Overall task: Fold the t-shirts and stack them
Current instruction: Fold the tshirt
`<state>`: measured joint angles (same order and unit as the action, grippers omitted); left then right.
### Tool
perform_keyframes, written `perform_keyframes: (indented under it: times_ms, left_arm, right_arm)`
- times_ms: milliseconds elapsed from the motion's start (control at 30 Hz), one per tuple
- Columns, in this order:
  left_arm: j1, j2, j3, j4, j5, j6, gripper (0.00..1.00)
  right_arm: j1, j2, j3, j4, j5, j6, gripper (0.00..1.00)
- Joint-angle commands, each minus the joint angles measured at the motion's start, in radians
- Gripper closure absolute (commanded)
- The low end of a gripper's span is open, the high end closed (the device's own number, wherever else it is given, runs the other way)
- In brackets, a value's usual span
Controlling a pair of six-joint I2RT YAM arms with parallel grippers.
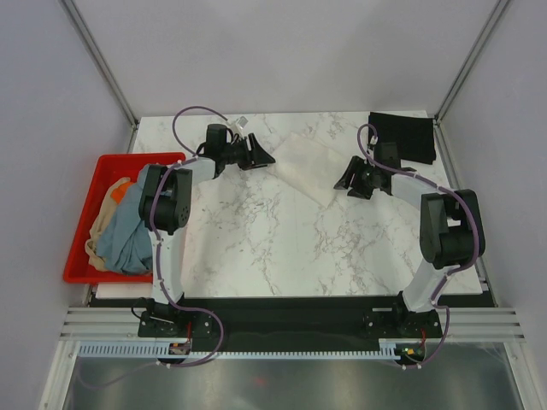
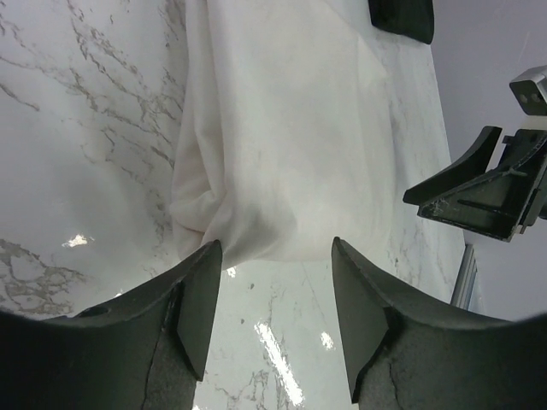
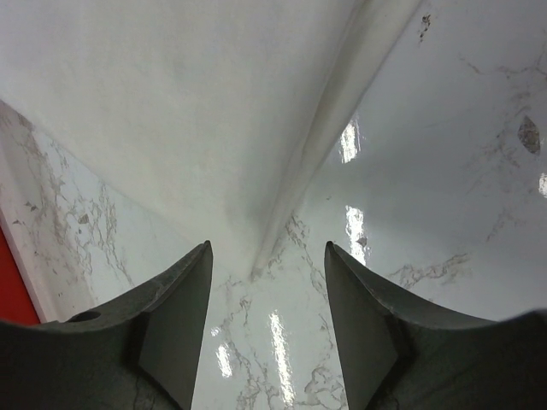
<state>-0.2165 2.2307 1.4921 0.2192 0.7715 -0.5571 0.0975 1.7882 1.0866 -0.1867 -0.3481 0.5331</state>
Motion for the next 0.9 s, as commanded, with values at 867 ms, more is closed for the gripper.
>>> perform_keyframes:
  times_ms: [867]
  left_arm:
    - [0.009,-0.102,-0.004,-0.142,-0.096,0.33,0.25]
  right_arm:
    - [0.007,0.039,-0.044,0.122,-0.1,-0.07,0.39]
